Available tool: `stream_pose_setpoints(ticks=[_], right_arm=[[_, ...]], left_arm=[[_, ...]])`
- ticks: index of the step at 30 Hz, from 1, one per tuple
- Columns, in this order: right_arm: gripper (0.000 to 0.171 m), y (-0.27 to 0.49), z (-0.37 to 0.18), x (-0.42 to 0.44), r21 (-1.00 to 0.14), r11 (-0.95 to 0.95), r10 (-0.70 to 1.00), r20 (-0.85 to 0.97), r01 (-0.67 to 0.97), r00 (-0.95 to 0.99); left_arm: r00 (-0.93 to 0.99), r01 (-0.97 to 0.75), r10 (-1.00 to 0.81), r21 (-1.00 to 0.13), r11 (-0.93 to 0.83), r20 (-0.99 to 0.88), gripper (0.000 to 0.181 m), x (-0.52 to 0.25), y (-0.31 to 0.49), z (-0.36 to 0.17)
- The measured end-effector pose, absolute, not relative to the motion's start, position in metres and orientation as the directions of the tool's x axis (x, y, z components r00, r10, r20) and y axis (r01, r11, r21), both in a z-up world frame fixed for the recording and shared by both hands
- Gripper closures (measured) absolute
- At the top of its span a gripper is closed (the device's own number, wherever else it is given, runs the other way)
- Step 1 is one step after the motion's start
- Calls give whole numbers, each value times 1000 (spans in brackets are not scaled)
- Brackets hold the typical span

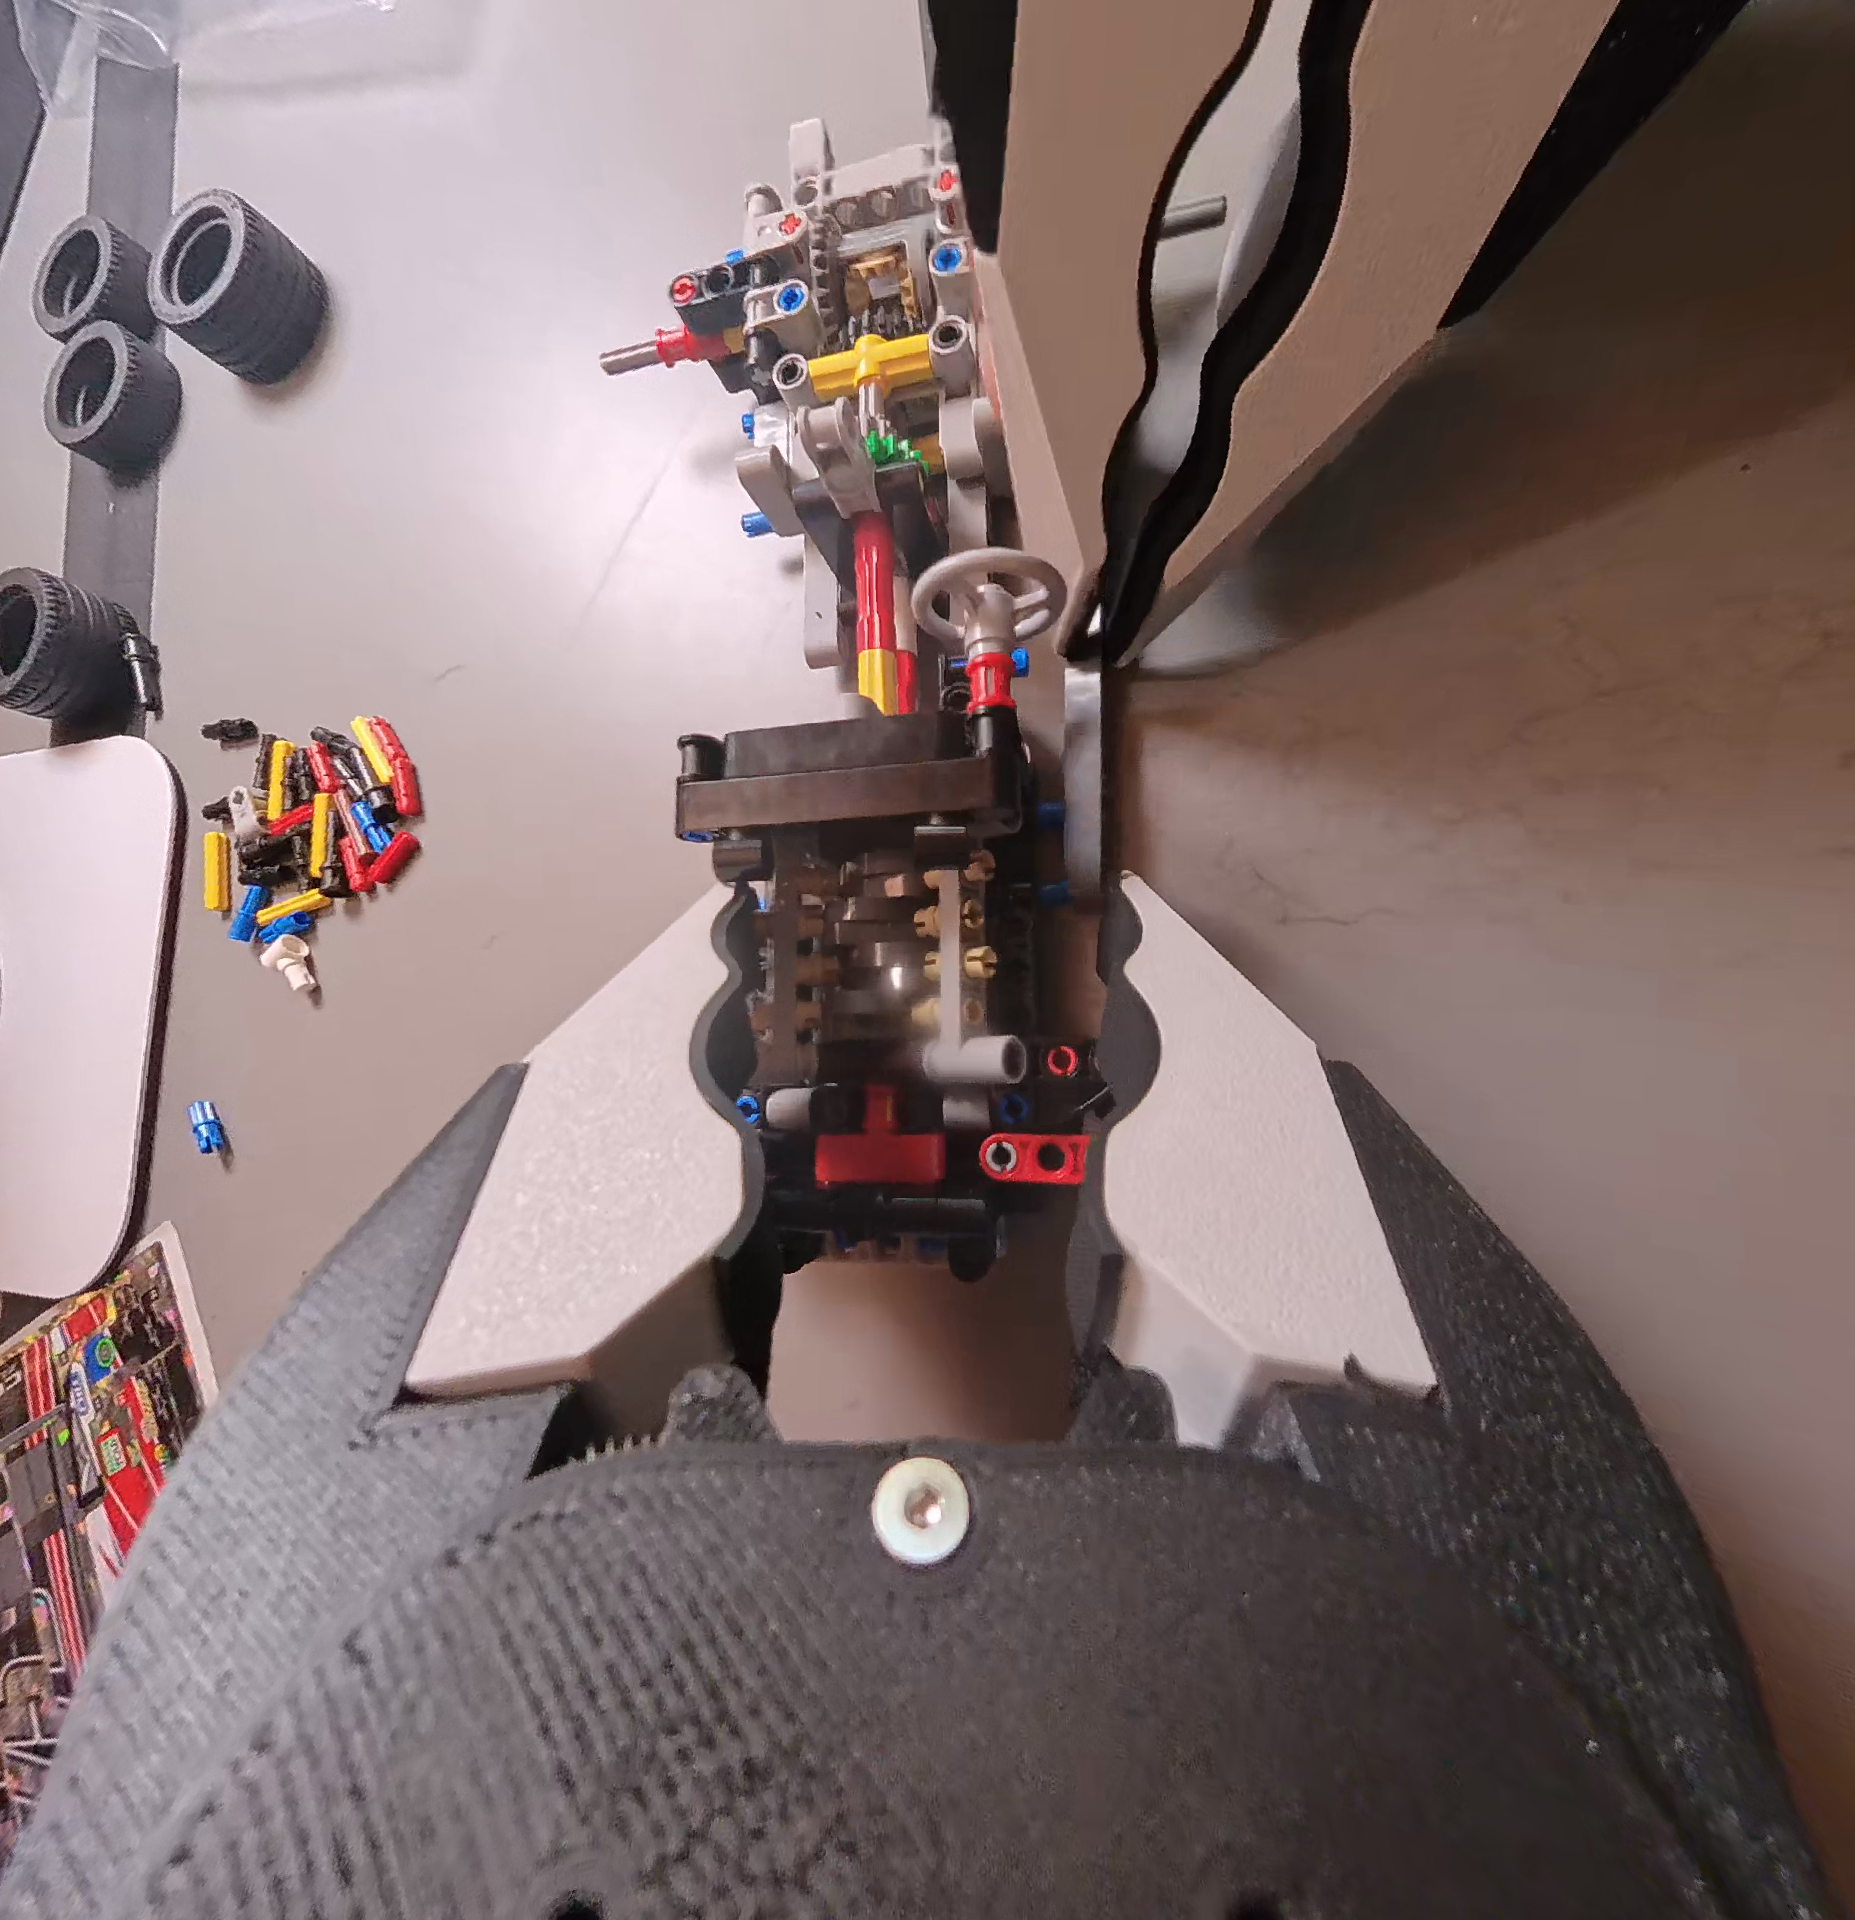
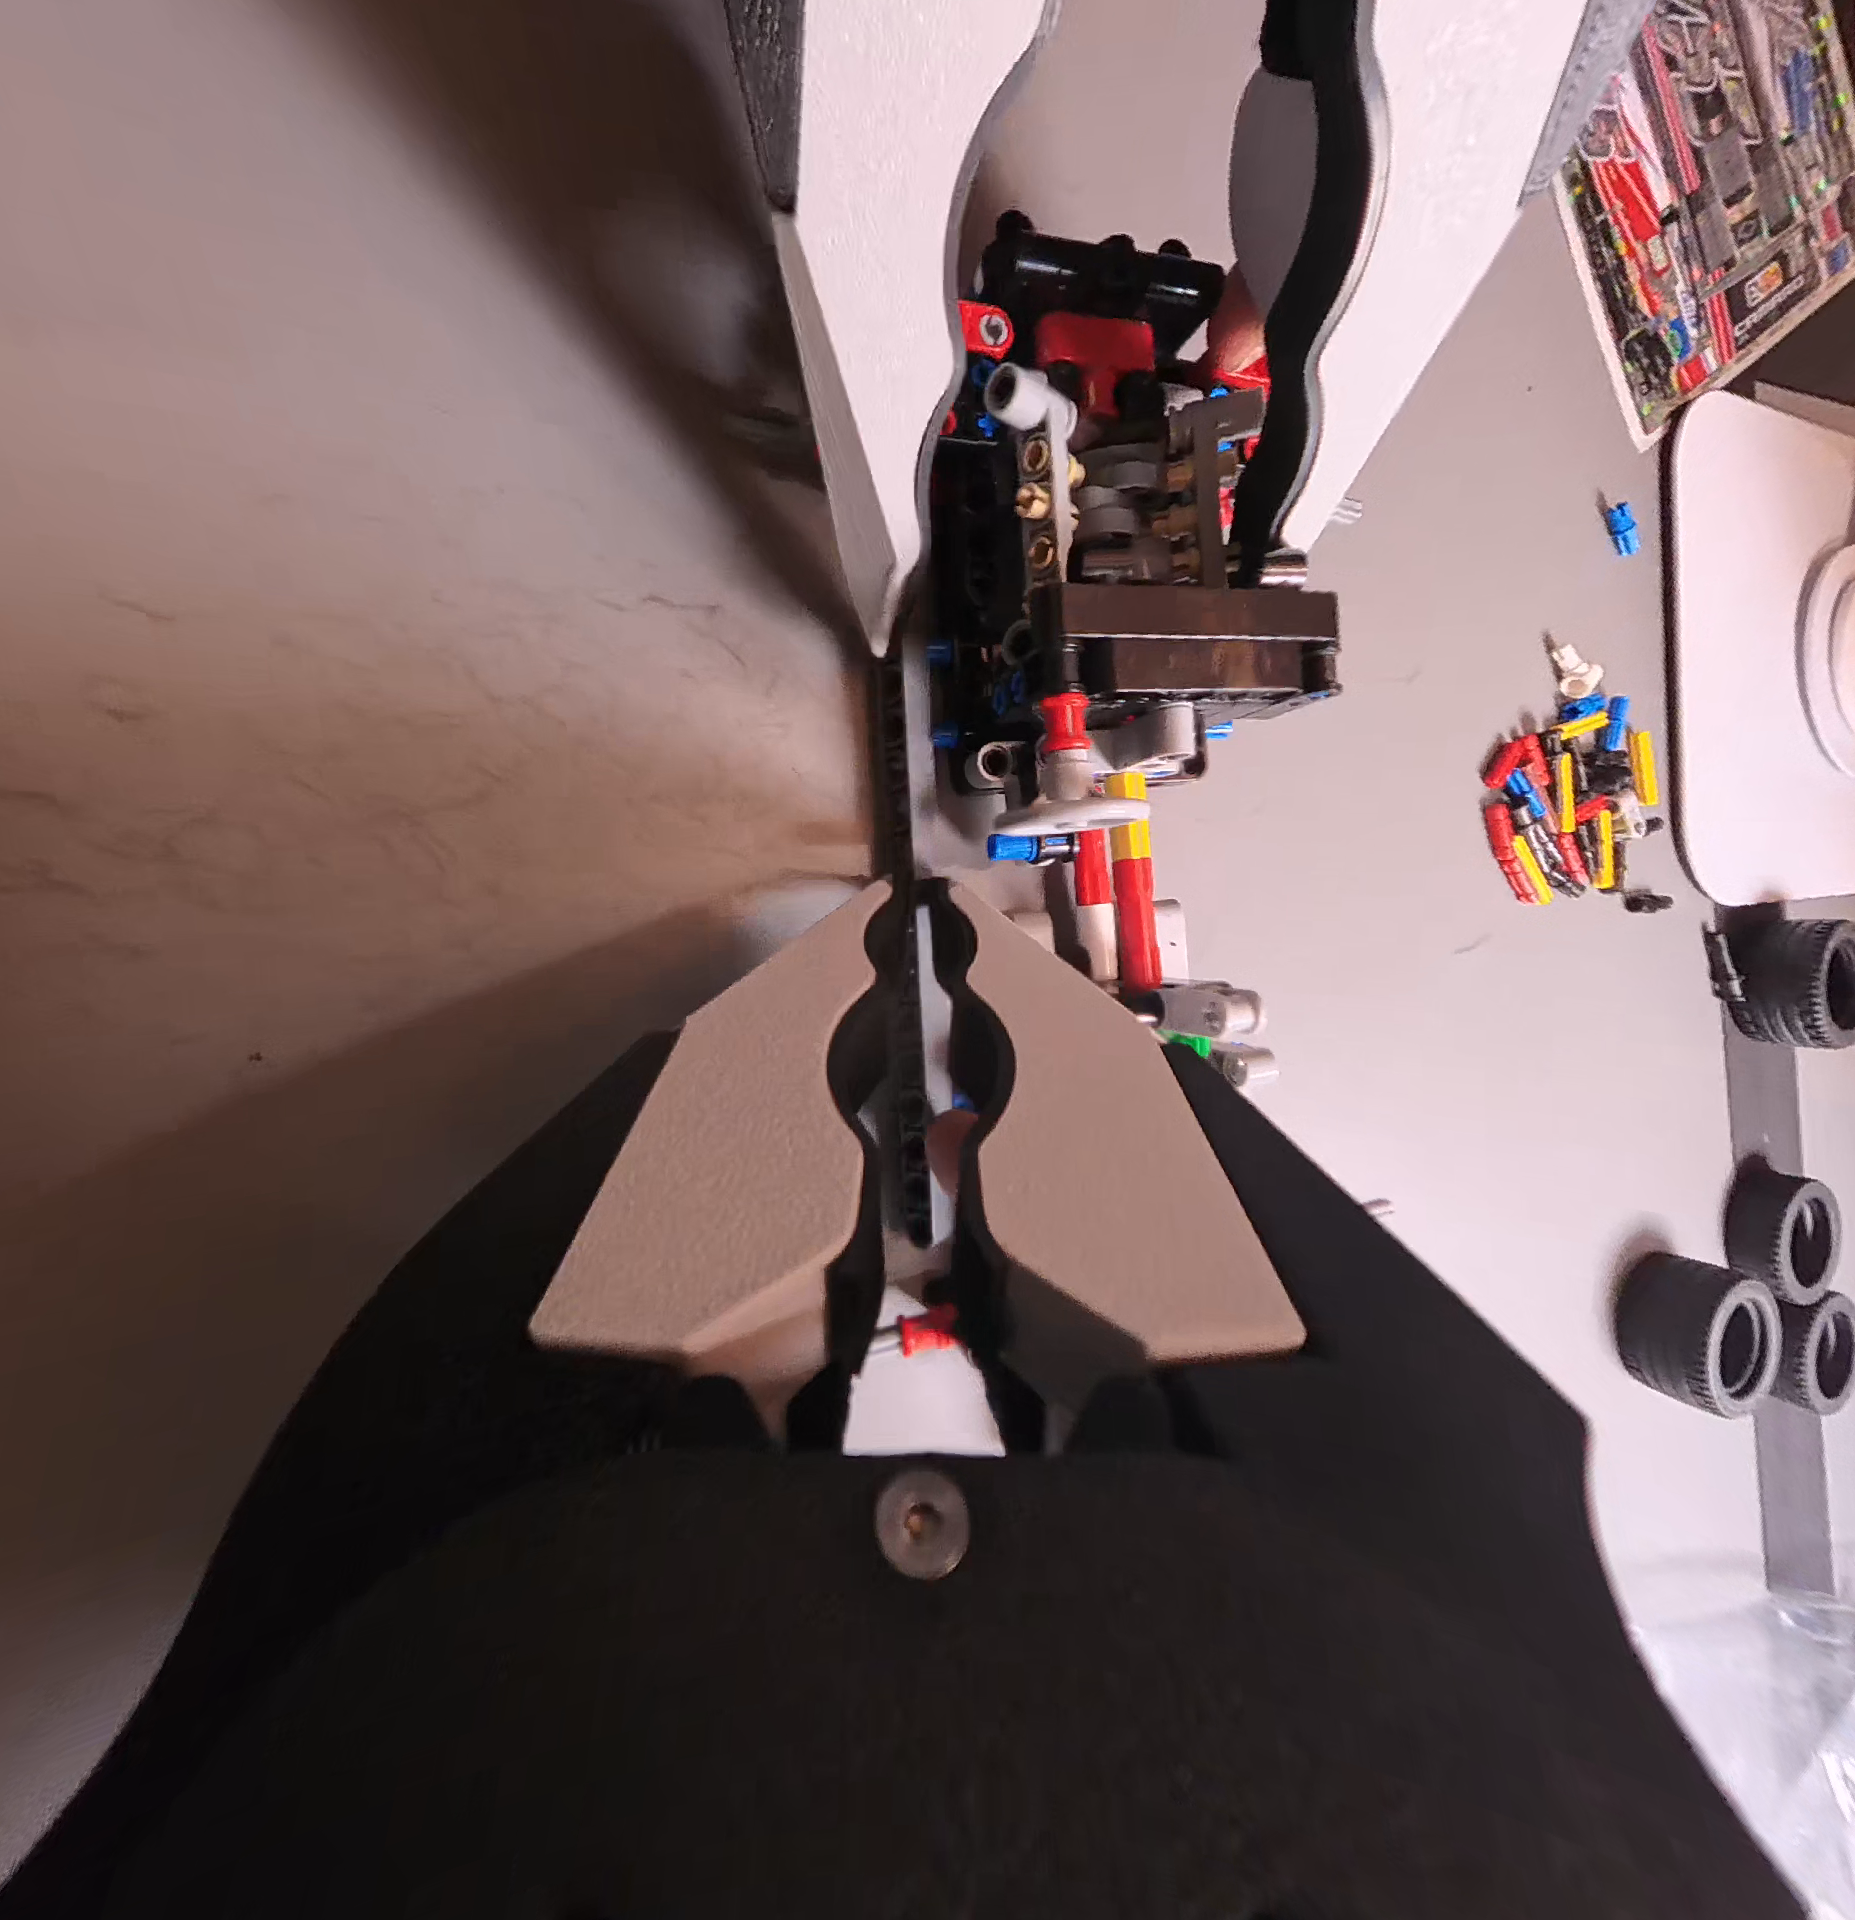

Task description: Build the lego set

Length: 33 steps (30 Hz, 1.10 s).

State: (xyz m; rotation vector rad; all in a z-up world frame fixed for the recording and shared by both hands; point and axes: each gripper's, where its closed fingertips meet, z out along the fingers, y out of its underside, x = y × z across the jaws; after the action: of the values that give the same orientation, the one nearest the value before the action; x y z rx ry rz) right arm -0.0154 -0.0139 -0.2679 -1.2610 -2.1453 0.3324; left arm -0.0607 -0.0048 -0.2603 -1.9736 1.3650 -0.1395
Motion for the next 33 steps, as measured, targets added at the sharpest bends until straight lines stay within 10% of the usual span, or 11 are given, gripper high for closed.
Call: stream_pose_setpoints(ticks=[26, 33], right_arm=[[166, -13, -268, -16, -473, 566, 812, 463, 675, -356], [139, -17, -213, -15, -682, 423, 903, 269, 596, -334]], left_arm=[[412, -778, -851, -611, -143, -326, 113, -59, -3, -262], [402, -789, -852, -599, -137, -335, 113, -59, -2, -261]])
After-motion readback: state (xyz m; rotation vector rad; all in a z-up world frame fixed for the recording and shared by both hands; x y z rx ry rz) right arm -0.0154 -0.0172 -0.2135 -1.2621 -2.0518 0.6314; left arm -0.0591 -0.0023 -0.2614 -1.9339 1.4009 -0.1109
